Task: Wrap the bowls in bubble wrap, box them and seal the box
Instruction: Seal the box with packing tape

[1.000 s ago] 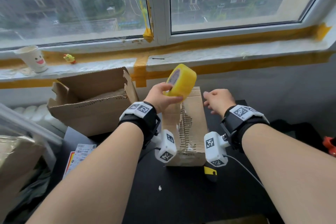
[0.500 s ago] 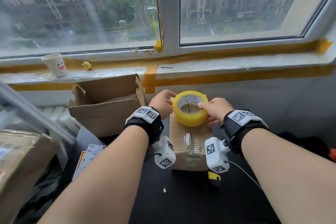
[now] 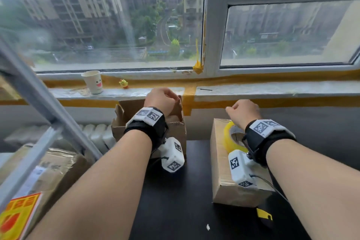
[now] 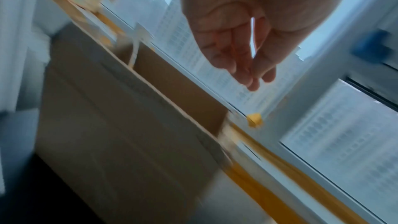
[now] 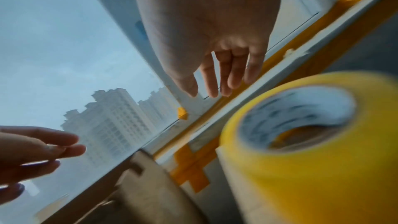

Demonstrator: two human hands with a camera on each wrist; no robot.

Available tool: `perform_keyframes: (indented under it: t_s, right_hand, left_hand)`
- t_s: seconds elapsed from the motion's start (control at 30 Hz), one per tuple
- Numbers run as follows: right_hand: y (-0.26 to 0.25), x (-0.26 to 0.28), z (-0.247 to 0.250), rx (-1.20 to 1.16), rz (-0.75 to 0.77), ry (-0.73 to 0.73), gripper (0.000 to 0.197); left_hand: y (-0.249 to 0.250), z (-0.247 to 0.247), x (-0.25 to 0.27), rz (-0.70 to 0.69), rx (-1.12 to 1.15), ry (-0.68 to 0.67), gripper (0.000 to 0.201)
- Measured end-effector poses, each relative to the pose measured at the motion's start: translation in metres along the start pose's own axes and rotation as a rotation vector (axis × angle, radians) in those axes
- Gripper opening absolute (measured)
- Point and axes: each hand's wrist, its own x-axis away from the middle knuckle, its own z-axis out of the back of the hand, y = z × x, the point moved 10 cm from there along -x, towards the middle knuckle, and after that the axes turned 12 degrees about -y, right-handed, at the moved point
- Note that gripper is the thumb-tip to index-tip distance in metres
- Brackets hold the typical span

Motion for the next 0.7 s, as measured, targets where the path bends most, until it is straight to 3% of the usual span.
perform_keyframes:
  t_s: [0.13, 0.23, 0.27, 0.33, 0.4, 0.43, 0.53, 0.7]
  right_hand:
    - [-0.072, 0.000, -0.031, -0.021, 0.083, -0.045, 0.043]
    - [-0.100, -0.005, -0.066, -0.025, 0.051, -0.166, 0.057]
    - [-0.105, -0.005, -0.077, -0.031, 0.042, -0.193, 0.056]
    - [-0.112, -0.003, -0.095, -0.006, 0.019, -0.235, 0.044]
    - [-0.111, -0.002, -0.102, 0.032, -0.018, -0.222, 0.022]
    - [-0.107, -0.002, -0.102, 0.052, -0.046, -0.204, 0.016]
    - [-0.095, 0.002, -0.099, 0.080, -0.118, -0.196, 0.010]
    - [-0.079, 0.016, -0.107, 0.090, -0.217, -0.446, 0.005]
  left_hand:
    - [-0.059, 0.091, -0.007, 0.104, -0.103, 0.233, 0.027]
    - [-0.116, 0.131, -0.004, 0.294, -0.150, 0.346, 0.037]
    - [-0.136, 0.131, -0.005, 0.371, -0.124, 0.291, 0.043]
    - [-0.168, 0.108, -0.015, 0.446, -0.091, 0.058, 0.048]
    - [-0.177, 0.087, -0.020, 0.425, -0.175, -0.120, 0.027]
    - [-0.177, 0.084, -0.022, 0.405, -0.219, -0.139, 0.016]
    - [-0.175, 0.082, -0.025, 0.366, -0.279, -0.156, 0.012]
    - [-0.173, 0.065, -0.025, 0.367, -0.289, -0.281, 0.019]
